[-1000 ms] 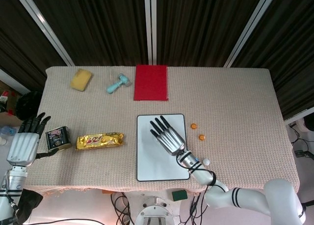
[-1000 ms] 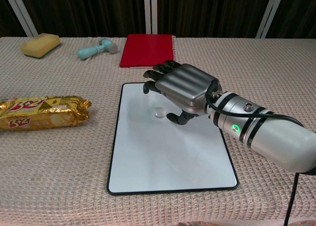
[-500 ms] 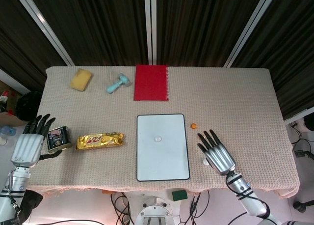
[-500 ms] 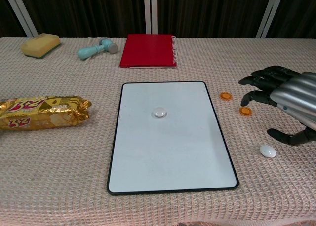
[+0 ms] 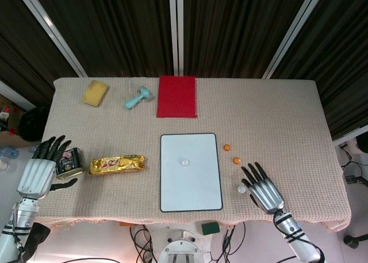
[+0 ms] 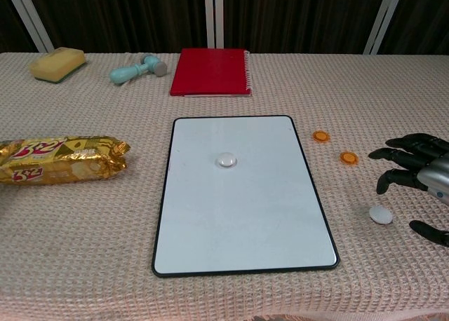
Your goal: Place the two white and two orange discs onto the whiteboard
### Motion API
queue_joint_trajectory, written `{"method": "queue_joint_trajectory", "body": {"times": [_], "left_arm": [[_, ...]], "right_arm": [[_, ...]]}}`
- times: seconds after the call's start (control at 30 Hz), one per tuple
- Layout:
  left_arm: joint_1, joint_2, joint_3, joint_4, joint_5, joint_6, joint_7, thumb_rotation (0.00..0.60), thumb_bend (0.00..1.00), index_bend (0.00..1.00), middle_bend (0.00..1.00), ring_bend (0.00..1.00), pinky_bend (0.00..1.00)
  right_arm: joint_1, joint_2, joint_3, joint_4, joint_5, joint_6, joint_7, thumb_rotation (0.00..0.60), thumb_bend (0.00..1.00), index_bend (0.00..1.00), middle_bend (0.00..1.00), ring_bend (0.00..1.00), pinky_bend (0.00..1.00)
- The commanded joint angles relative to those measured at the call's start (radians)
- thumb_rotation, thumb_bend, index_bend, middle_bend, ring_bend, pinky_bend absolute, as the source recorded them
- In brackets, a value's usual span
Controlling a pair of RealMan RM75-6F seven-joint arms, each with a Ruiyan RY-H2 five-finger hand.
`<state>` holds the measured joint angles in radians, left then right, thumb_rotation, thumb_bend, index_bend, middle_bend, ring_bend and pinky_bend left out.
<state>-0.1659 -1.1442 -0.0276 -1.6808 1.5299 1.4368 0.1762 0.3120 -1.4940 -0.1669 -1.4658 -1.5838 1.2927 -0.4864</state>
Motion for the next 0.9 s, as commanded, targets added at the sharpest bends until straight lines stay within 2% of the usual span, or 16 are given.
{"method": "queue_joint_trajectory", "body": {"times": [0.03, 0.6, 0.9], "left_arm": [[0.0, 0.001, -0.001, 0.002, -0.003, -0.002, -0.003, 0.489, 0.0, 0.1, 0.03, 0.01, 0.12], [0.002, 0.003, -0.008, 0.006, -0.02, -0.003, -0.005, 0.485, 0.0, 0.1, 0.03, 0.01, 0.12], [-0.001, 0.003, -0.01, 0.007, -0.027, -0.009, -0.005, 0.485, 0.0, 0.1, 0.03, 0.01, 0.12]], "right_arm": [[-0.005, -0.014, 0.005, 0.007, -0.001, -0.012, -0.001, 0.6, 0.34, 0.36, 0.07, 0.0, 0.0], [-0.005, -0.06, 0.048, 0.039, -0.017, -0.047, 0.014, 0.6, 0.36, 0.41, 0.07, 0.0, 0.0], [-0.002, -0.057, 0.065, 0.029, -0.032, -0.045, 0.012, 0.6, 0.38, 0.55, 0.08, 0.0, 0.0]]}}
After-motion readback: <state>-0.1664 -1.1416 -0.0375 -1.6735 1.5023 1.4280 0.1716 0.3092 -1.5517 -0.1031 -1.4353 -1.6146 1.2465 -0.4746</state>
